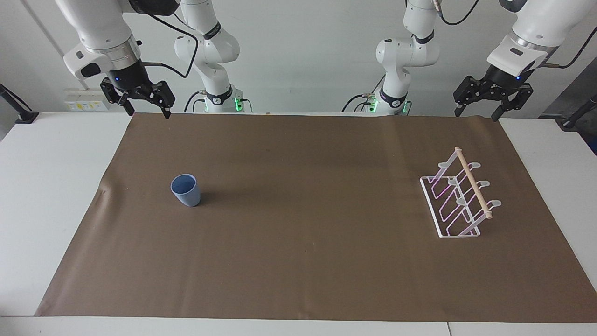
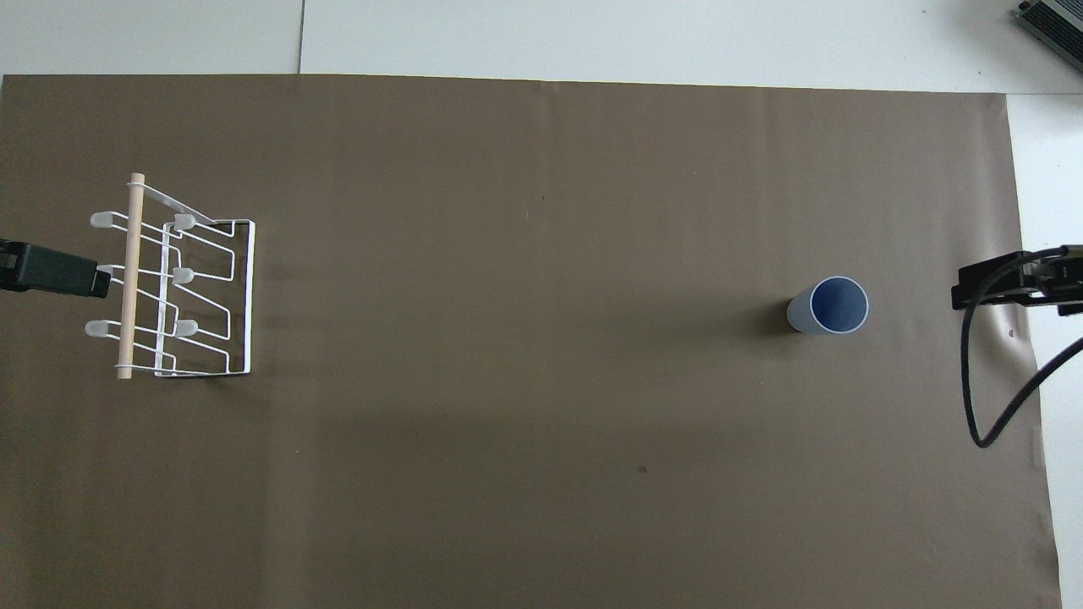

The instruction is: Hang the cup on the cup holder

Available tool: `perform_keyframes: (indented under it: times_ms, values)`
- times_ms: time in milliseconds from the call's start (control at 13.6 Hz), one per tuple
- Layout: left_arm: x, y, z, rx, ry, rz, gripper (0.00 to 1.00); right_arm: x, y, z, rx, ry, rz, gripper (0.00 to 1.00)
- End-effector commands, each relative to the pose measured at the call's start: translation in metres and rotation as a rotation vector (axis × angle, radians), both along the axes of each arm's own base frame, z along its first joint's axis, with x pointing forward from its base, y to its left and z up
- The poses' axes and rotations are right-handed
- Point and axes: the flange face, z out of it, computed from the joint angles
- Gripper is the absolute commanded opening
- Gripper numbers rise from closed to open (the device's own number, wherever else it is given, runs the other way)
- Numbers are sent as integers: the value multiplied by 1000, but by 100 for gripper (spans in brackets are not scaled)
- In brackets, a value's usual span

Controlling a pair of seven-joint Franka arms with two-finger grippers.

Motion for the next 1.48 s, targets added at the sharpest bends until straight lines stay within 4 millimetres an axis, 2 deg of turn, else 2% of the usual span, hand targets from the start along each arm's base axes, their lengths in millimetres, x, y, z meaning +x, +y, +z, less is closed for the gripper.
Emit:
perform_keyframes:
  times_ms: [0,148,664,886,1033,1181,1328,1402]
  values:
    - [-9,4,2,18,0,-7,100,-5,-2,-2,-4,4,8,100]
    - [-7,10,2,19,-8,12,100,-4,-2,-1,-4,-1,11,100]
    - [-10,12,1,42,12,1,100,0,-3,-1,-4,-32,0,100]
    - [-14,12,-1,44,46,0,100,-3,-4,-8,-3,-23,2,100]
    - [-16,13,-2,44,54,3,100,-6,-19,-17,-2,-47,-16,100]
    - [-16,11,-1,44,51,2,100,-3,-24,-29,-1,-59,-14,100]
    - [-16,12,-1,44,51,5,100,4,-26,-50,0,-63,3,100]
    - [-17,13,0,44,48,8,100,5,-38,-62,-1,-70,12,100]
